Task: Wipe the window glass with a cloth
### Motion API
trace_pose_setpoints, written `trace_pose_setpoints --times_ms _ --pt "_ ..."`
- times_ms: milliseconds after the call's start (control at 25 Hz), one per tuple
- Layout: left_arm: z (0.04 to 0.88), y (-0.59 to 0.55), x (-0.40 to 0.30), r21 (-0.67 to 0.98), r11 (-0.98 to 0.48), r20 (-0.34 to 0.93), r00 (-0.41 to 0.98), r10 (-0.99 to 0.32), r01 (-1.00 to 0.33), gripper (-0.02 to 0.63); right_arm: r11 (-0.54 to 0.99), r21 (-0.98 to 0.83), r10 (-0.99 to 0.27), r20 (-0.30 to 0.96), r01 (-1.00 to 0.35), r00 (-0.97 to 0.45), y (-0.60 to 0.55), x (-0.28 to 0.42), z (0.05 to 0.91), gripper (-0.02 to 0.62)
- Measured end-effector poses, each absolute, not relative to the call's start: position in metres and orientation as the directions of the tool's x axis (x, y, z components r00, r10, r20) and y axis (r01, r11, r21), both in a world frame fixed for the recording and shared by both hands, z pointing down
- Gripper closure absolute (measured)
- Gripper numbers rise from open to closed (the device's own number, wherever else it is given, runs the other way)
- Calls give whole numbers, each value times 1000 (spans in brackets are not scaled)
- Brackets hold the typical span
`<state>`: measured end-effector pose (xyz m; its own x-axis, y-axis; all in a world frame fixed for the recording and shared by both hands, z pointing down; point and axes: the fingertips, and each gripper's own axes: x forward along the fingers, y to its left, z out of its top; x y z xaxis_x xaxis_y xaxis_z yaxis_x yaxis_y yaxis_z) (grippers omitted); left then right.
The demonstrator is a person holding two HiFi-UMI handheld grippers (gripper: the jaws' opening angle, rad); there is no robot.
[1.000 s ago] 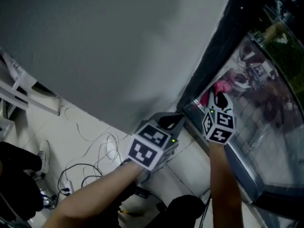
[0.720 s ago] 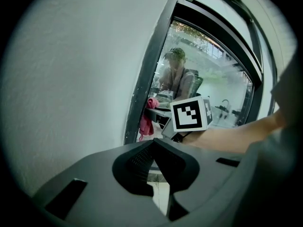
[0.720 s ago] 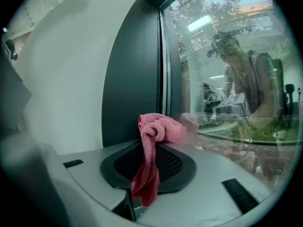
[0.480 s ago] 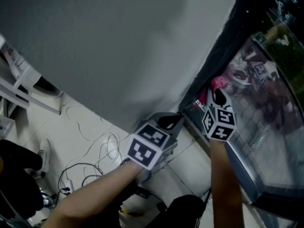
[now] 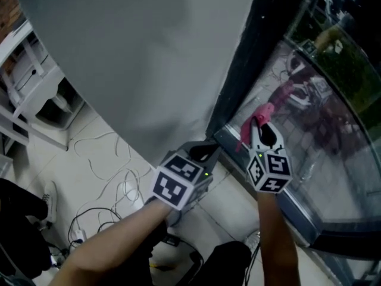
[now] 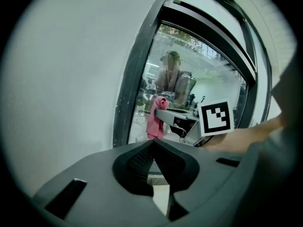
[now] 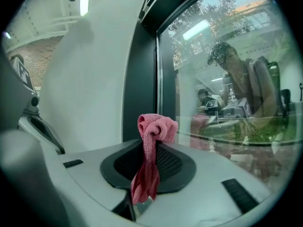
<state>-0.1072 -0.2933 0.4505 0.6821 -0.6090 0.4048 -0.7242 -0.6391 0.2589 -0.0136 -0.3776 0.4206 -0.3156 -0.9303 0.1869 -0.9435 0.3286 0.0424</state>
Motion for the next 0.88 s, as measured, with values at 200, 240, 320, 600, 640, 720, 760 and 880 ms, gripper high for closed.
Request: trace_pose_setpoints --times_ms 200,240,320,600,640,720,760,880 --pt "436 -274 -67 262 -682 380 722 -578 -683 600 278 34 -948 173 -960 -268 -337 32 404 529" --pt "433 -269 -58 262 -692 377 731 -568 -673 600 267 37 -951 172 -963 -257 -329 41 402 529" --pt "429 -259 -40 259 -713 372 748 -550 -652 600 243 41 -958 170 -969 -233 -312 62 398 529" --pt "417 -216 22 235 -791 361 807 -468 -564 600 96 45 -986 144 -994 -88 -239 143 380 529" --pt "416 -208 33 231 -804 363 815 -451 -548 600 74 43 -987 143 -996 -68 -227 155 379 529" --pt "413 -191 53 225 -824 366 829 -422 -519 600 34 43 -990 142 -998 -28 -203 179 375 529" --pt "412 -183 62 221 -833 365 835 -410 -506 600 14 44 -990 142 -999 -8 -192 190 373 529" --pt "406 -161 90 210 -861 360 855 -372 -463 600 -52 48 -988 143 -997 58 -156 225 368 529"
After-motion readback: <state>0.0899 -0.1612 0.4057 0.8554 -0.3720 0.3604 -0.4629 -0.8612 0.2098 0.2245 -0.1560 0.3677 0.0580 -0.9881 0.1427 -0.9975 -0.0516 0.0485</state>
